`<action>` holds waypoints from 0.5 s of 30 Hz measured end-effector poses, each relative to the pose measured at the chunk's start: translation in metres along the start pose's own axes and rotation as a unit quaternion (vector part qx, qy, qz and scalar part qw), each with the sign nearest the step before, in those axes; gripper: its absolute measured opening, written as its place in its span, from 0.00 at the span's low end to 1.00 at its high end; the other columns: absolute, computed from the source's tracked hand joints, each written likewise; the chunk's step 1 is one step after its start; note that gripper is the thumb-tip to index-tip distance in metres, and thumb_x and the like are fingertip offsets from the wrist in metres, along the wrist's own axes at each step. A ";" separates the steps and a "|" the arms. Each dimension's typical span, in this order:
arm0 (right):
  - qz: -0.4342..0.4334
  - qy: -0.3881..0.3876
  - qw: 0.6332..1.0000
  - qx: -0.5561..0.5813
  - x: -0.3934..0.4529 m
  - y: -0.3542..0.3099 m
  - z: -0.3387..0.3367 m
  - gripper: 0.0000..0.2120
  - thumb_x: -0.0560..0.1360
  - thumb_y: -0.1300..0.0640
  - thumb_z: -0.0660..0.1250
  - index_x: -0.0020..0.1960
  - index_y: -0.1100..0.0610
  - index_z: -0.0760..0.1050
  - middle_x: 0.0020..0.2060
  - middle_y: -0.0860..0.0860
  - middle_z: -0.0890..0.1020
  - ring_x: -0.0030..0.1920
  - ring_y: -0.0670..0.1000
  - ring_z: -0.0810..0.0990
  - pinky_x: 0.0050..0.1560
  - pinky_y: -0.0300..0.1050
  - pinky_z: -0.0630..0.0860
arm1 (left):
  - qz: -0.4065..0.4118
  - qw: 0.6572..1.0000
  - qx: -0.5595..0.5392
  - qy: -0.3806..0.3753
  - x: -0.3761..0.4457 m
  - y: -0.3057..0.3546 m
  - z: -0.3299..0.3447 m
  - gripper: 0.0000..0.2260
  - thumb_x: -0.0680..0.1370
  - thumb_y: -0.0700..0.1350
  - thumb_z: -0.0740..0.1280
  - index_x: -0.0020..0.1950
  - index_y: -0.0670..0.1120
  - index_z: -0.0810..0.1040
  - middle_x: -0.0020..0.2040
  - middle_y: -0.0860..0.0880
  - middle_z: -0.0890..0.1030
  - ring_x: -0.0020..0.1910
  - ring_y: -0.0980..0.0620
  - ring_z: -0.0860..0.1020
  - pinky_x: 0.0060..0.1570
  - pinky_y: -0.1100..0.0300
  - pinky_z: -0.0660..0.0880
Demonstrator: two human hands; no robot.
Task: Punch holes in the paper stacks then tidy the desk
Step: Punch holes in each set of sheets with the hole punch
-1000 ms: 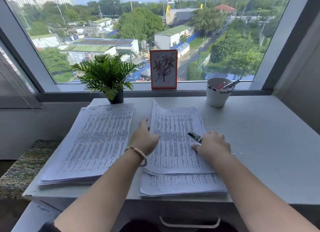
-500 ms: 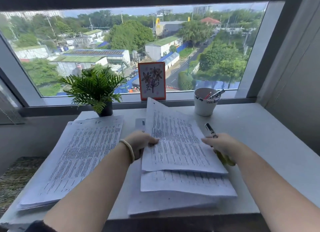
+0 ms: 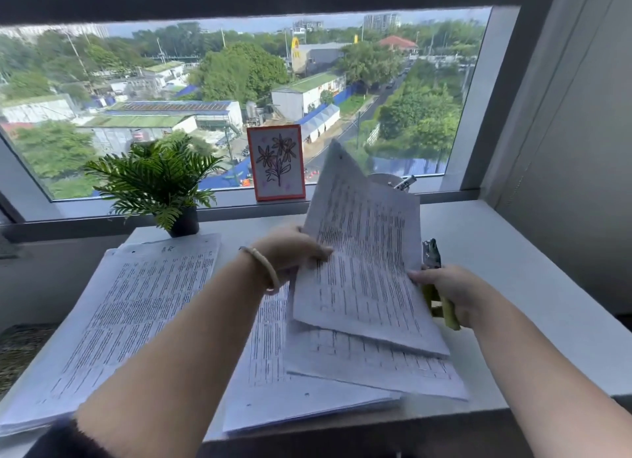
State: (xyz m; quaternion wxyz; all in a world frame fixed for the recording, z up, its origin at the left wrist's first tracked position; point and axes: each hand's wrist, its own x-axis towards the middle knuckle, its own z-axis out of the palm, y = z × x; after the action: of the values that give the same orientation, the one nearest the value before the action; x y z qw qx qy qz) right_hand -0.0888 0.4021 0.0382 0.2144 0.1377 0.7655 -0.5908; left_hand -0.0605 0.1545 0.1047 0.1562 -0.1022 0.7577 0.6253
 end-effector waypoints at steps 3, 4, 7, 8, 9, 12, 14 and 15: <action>-0.032 0.001 0.999 -0.029 0.000 0.002 0.009 0.03 0.75 0.62 0.70 0.46 0.60 0.76 0.44 0.58 0.82 0.43 0.55 0.82 0.38 0.47 0.76 | -0.099 0.985 -0.122 -0.067 0.002 -0.036 -0.027 0.08 0.77 0.37 0.64 0.55 0.36 0.77 0.48 0.39 0.81 0.42 0.44 0.83 0.44 0.48 0.81; -0.043 -0.002 0.998 -0.041 -0.002 0.003 0.017 0.03 0.75 0.63 0.70 0.45 0.59 0.76 0.42 0.56 0.82 0.41 0.54 0.81 0.36 0.45 0.75 | -0.128 0.980 -0.137 -0.068 0.004 -0.047 -0.034 0.09 0.77 0.39 0.64 0.55 0.36 0.77 0.49 0.39 0.81 0.43 0.43 0.83 0.44 0.48 0.81; -0.077 -0.005 0.995 -0.070 -0.004 0.007 0.039 0.02 0.74 0.64 0.69 0.44 0.58 0.78 0.39 0.54 0.82 0.37 0.51 0.81 0.33 0.40 0.75 | -0.173 0.977 -0.127 -0.017 0.011 -0.067 -0.042 0.07 0.78 0.39 0.64 0.51 0.36 0.77 0.43 0.40 0.83 0.35 0.45 0.84 0.37 0.50 0.82; -0.089 0.004 0.992 -0.086 -0.004 0.007 0.042 0.02 0.74 0.63 0.68 0.43 0.58 0.78 0.38 0.53 0.82 0.34 0.49 0.80 0.31 0.37 0.74 | -0.166 0.979 -0.116 0.001 0.013 -0.070 -0.042 0.06 0.78 0.38 0.64 0.51 0.35 0.77 0.41 0.40 0.83 0.34 0.46 0.83 0.36 0.51 0.82; -0.098 0.017 0.988 -0.120 -0.005 0.006 0.042 0.04 0.75 0.61 0.67 0.41 0.57 0.78 0.35 0.53 0.81 0.31 0.48 0.78 0.28 0.35 0.72 | -0.149 0.983 -0.105 0.018 0.016 -0.072 -0.042 0.06 0.78 0.36 0.64 0.52 0.34 0.77 0.42 0.39 0.83 0.34 0.46 0.83 0.36 0.51 0.82; -0.100 0.058 0.955 -0.273 -0.001 -0.006 0.028 0.17 0.76 0.45 0.65 0.36 0.58 0.73 0.33 0.55 0.82 0.29 0.53 0.77 0.31 0.40 0.70 | -0.094 0.990 -0.092 0.044 0.015 -0.070 -0.042 0.06 0.76 0.33 0.66 0.52 0.34 0.77 0.44 0.39 0.83 0.38 0.44 0.83 0.34 0.52 0.82; -0.086 0.074 0.928 -0.354 0.007 -0.014 0.013 0.27 0.75 0.35 0.61 0.36 0.59 0.74 0.36 0.57 0.84 0.33 0.55 0.79 0.36 0.43 0.72 | -0.080 0.991 -0.096 0.042 0.012 -0.069 -0.044 0.04 0.76 0.33 0.67 0.50 0.36 0.77 0.41 0.40 0.83 0.37 0.45 0.83 0.32 0.54 0.81; -0.077 0.079 0.912 -0.395 0.010 -0.017 0.008 0.32 0.73 0.29 0.58 0.36 0.60 0.75 0.36 0.57 0.84 0.33 0.54 0.79 0.37 0.43 0.72 | -0.078 0.991 -0.100 0.034 0.011 -0.070 -0.045 0.05 0.76 0.33 0.67 0.51 0.36 0.77 0.42 0.40 0.84 0.37 0.45 0.83 0.33 0.54 0.81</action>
State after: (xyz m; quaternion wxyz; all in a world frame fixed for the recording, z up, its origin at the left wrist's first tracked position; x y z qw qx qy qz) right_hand -0.1041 0.3893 0.0456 0.1436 0.0289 0.9592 -0.2420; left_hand -0.0508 0.0966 0.0440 0.1675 -0.1969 0.6863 0.6798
